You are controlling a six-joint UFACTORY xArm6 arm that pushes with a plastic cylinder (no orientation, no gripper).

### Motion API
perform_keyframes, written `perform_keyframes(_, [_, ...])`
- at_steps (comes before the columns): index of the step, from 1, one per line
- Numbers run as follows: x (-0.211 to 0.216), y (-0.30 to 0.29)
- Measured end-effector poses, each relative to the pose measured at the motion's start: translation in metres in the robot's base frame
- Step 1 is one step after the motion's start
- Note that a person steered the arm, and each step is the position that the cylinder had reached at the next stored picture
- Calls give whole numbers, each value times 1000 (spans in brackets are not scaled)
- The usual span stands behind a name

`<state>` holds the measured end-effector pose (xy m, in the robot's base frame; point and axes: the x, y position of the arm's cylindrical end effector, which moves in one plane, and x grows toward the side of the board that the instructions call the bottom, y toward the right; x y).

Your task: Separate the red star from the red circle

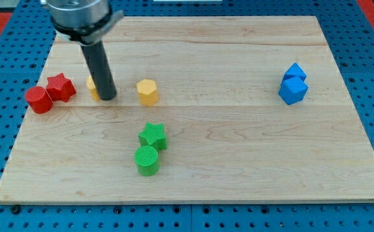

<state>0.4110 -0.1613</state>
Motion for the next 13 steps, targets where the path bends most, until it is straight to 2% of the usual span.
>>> perform_keyframes(1, [-3,-14])
perform_keyframes(2, [48,-26])
perform_keyframes(4, [107,-77])
perform_keyframes(5, [107,-137])
perform_keyframes(6, [104,-144])
perform_keyframes(9, [46,-138])
perform_keyframes(10, [41,-104])
perform_keyframes(11, [18,-82])
perform_keyframes(13, [-62,-64])
